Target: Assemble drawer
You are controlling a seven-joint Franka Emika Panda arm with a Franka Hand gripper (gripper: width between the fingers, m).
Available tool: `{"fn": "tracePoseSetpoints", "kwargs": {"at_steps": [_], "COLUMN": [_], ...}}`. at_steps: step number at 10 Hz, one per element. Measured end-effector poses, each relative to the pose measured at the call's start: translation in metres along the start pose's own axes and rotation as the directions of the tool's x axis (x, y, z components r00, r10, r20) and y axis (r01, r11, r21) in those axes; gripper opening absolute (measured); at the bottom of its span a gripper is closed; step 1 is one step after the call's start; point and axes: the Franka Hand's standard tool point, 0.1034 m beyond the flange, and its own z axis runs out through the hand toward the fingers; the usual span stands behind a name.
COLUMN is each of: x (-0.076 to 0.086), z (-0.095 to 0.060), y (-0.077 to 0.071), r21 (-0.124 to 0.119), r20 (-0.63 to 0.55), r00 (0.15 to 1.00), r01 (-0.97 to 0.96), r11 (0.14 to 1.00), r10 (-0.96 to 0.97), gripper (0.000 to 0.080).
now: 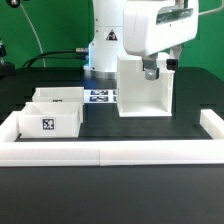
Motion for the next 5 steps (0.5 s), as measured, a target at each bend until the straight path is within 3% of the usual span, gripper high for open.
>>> {"fn": "tracePoseSetpoints", "kwargs": {"at_steps": [5], "x": [0.0000], "z": [0.0000], "y": [0.0000], "r21": [0.000], "r20": [0.000], "r00": [1.000], "r01": [0.000], "r11": [1.000], "r10": [0.000], "gripper": [0.0650]}}
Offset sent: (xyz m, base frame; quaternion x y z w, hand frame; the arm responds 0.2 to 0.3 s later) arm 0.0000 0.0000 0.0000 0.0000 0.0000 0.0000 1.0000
